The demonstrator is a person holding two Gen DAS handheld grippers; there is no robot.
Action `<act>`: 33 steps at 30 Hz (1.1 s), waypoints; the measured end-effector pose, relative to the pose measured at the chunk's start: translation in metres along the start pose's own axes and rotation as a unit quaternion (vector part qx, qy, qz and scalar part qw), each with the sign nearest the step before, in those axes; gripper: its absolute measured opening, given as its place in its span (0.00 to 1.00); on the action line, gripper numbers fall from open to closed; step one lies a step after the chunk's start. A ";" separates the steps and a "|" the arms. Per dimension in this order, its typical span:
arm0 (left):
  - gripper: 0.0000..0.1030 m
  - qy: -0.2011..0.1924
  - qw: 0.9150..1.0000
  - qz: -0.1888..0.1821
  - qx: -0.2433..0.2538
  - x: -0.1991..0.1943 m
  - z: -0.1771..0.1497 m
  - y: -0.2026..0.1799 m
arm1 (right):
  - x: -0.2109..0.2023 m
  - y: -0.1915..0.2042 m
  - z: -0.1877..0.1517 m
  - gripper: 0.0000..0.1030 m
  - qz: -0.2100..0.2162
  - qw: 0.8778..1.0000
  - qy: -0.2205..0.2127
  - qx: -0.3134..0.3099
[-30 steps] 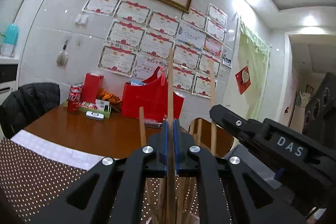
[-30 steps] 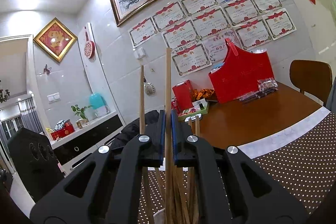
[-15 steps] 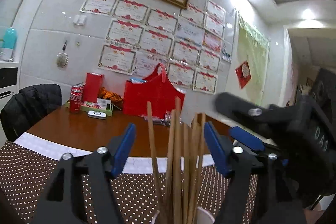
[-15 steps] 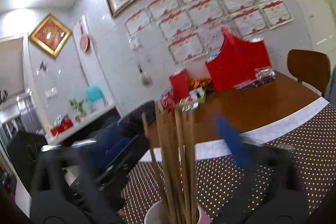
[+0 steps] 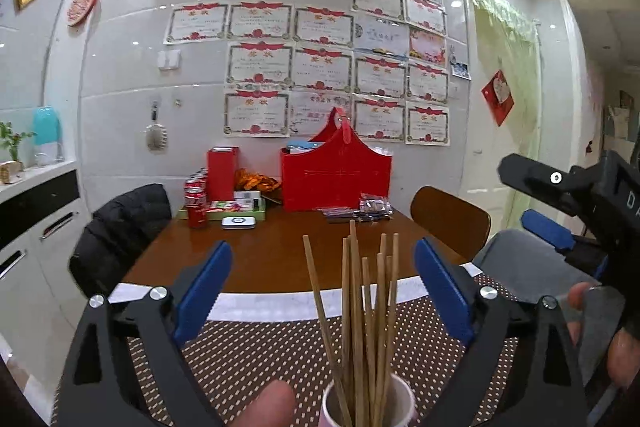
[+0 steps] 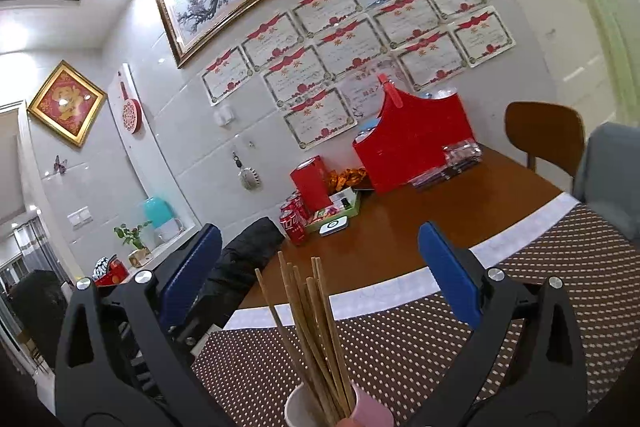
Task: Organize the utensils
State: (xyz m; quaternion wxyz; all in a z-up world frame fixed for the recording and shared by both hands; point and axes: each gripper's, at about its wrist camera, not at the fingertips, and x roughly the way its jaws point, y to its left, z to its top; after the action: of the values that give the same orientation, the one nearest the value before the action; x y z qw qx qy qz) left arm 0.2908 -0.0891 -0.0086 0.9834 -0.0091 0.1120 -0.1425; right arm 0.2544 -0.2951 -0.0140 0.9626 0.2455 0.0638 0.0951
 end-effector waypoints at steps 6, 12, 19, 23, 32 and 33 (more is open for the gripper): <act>0.92 0.026 0.999 0.033 0.018 -0.061 0.002 -0.001 | -0.050 0.024 0.003 0.94 -0.020 0.998 0.025 -0.056; 0.92 0.029 0.997 0.057 0.032 -0.137 -0.006 0.003 | -0.109 0.035 -0.017 0.94 -0.049 0.994 0.055 -0.079; 0.92 0.023 0.997 0.074 0.022 -0.207 -0.019 0.004 | -0.160 0.065 -0.043 0.94 -0.076 0.985 0.077 -0.135; 0.92 0.027 0.997 0.075 0.006 -0.229 -0.031 0.002 | -0.172 0.083 -0.062 0.94 -0.099 0.976 0.093 -0.169; 0.92 0.041 0.995 0.093 -0.004 -0.249 -0.046 0.000 | -0.188 0.102 -0.089 0.94 -0.125 0.969 0.077 -0.197; 0.92 0.040 0.995 0.096 -0.004 -0.251 -0.047 0.001 | -0.189 0.103 -0.089 0.94 -0.124 0.970 0.073 -0.195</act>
State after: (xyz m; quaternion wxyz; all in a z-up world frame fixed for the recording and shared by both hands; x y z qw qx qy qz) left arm 0.0458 -0.0169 -0.0002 0.9872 0.0033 0.1522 -0.0472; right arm 0.0392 -0.2059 -0.0276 0.9889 0.0361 0.1438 0.0029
